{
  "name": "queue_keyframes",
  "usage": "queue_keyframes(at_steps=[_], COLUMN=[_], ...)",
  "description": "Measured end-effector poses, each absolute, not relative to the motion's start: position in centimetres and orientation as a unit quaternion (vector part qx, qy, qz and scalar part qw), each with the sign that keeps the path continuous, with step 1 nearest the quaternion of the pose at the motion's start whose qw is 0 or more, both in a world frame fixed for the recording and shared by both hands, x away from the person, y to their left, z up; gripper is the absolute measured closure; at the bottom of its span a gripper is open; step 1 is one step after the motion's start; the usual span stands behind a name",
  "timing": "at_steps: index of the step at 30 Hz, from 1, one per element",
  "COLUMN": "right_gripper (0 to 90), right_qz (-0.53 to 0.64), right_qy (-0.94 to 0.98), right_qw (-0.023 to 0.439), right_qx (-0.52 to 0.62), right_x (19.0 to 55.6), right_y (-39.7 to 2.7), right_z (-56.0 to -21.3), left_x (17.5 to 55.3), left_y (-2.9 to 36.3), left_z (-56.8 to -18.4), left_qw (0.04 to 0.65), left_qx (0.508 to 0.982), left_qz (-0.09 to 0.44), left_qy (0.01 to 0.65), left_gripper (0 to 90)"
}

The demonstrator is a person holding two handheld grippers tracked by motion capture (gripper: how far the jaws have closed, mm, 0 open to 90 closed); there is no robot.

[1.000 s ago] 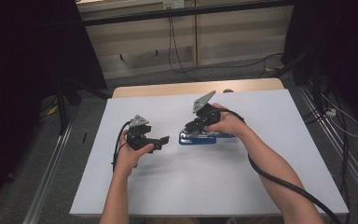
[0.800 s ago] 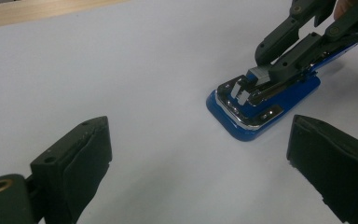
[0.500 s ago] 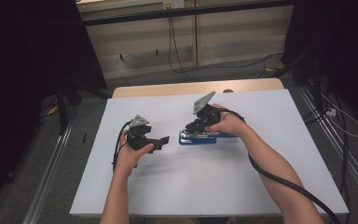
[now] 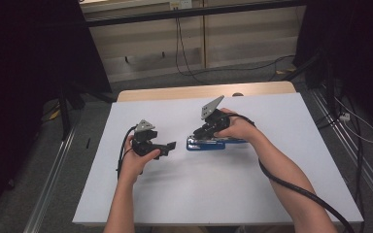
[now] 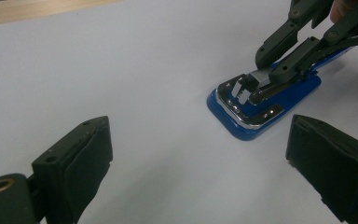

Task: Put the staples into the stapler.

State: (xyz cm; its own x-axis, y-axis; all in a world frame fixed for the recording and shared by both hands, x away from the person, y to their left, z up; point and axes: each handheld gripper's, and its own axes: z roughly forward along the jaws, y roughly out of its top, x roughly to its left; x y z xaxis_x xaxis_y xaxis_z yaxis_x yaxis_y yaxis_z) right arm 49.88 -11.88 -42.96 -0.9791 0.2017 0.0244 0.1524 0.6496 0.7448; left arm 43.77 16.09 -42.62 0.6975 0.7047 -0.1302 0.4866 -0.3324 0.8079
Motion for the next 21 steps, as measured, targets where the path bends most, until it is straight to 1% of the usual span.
queue_keyframes(at_steps=[21], right_gripper=[79.3], right_qz=[0.406], right_qy=[0.909], right_qw=[0.031], right_qx=[0.088], right_x=[49.79], right_y=[-11.83], right_z=[-42.80], left_x=[43.82], left_y=[16.17], left_z=[-42.67], left_qw=[0.446], left_qx=[0.806], left_qz=[0.120], left_qy=[0.371], left_gripper=[7.2])
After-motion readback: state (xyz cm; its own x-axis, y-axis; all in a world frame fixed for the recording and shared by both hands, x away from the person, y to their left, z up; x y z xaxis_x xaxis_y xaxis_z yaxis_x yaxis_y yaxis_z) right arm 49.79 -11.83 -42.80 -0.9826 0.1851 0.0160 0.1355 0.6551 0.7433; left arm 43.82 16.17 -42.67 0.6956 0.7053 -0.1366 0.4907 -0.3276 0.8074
